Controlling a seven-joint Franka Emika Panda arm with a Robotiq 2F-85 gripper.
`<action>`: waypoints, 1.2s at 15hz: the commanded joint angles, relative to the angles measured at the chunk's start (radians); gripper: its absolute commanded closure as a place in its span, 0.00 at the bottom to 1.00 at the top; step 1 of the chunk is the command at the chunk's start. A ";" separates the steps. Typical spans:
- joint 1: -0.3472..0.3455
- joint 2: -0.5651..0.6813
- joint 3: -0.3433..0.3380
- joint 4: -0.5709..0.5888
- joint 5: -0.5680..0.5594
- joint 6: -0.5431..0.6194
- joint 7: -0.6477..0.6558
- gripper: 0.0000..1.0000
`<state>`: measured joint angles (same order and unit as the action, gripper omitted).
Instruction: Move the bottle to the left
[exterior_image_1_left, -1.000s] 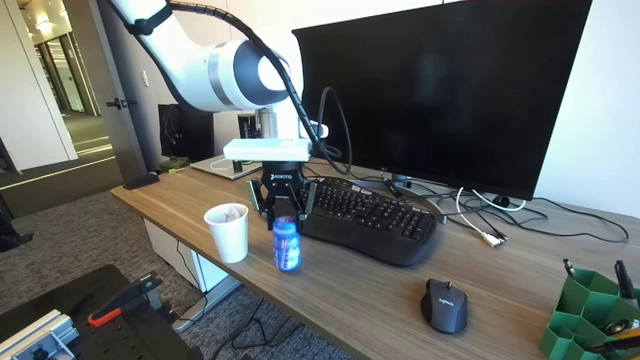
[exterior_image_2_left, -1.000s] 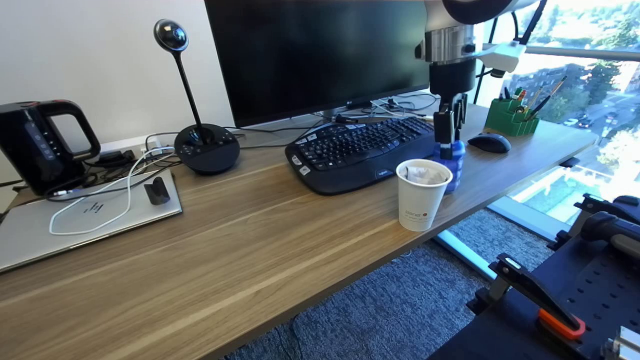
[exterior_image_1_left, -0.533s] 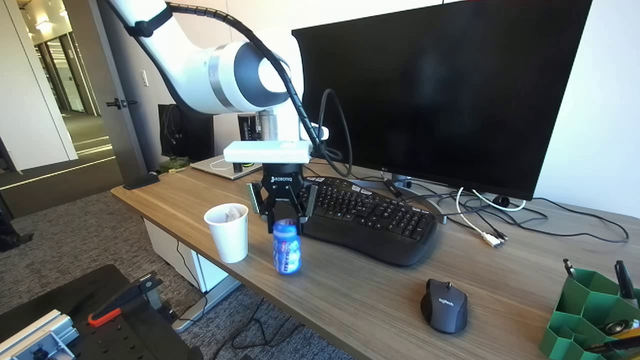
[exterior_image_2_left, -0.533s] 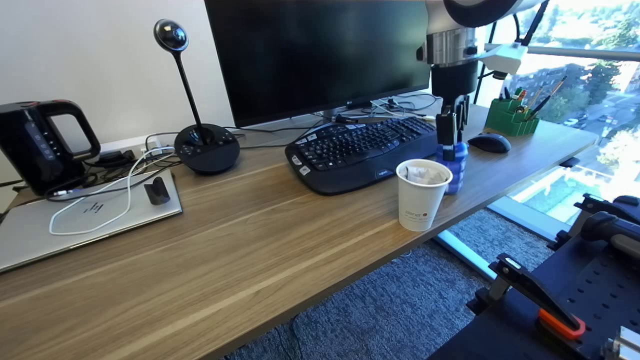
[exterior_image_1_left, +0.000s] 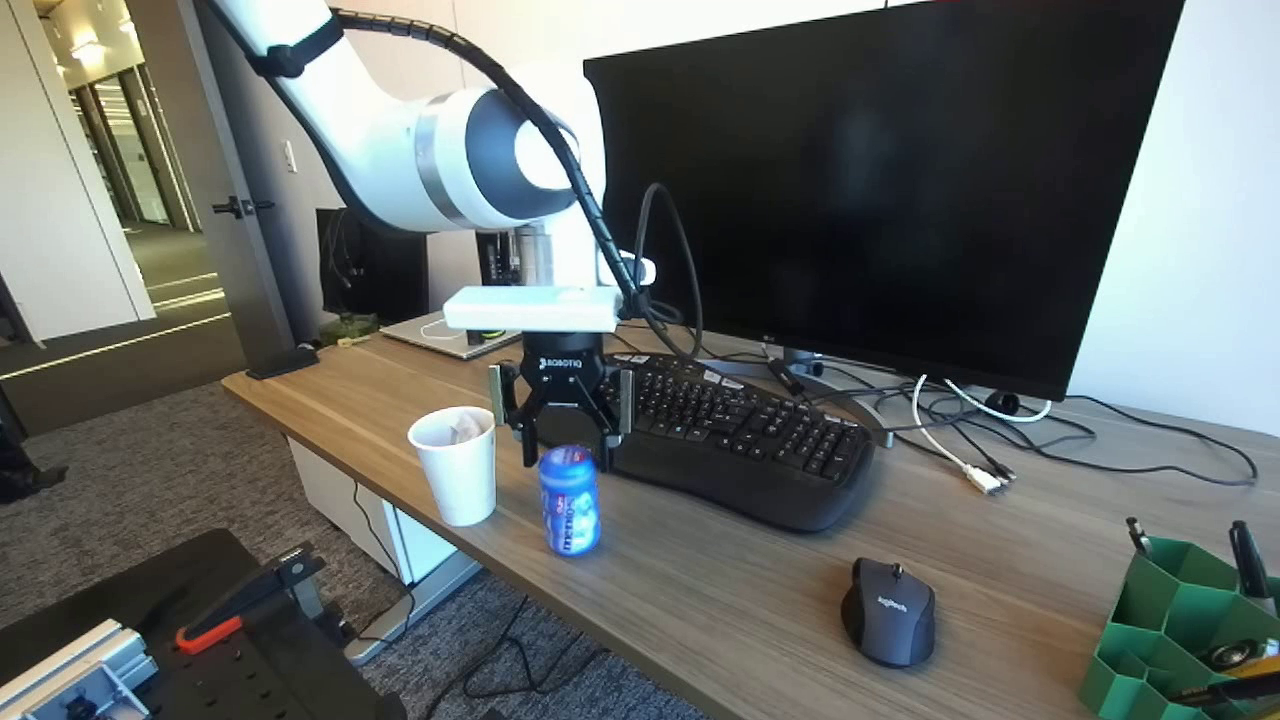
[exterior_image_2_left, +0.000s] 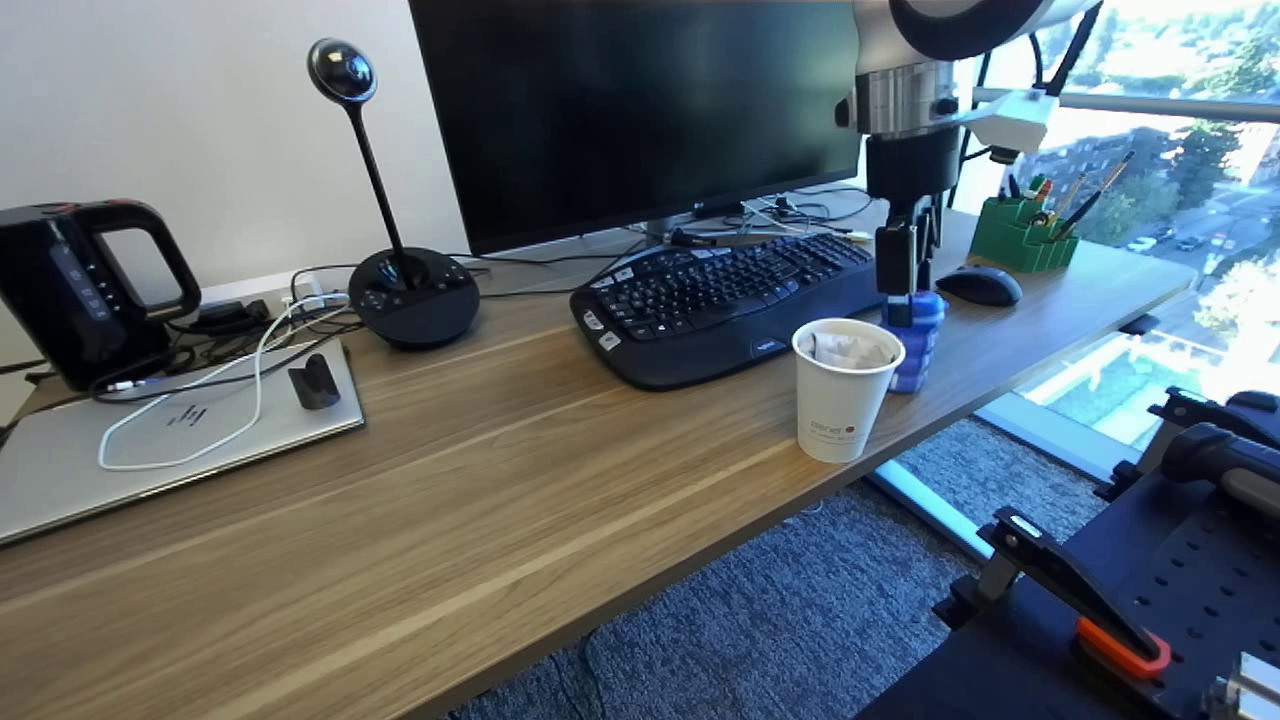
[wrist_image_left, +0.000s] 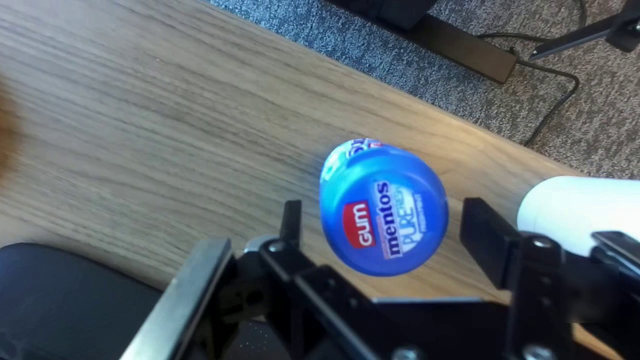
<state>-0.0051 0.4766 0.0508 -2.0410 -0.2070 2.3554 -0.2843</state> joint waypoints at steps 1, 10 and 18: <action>0.001 -0.014 -0.004 -0.008 0.000 -0.006 -0.008 0.00; -0.009 -0.049 0.010 0.003 0.035 -0.052 -0.022 0.00; -0.005 -0.122 0.015 0.006 0.115 -0.161 -0.017 0.00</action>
<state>-0.0054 0.3939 0.0618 -2.0303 -0.1195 2.2314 -0.3060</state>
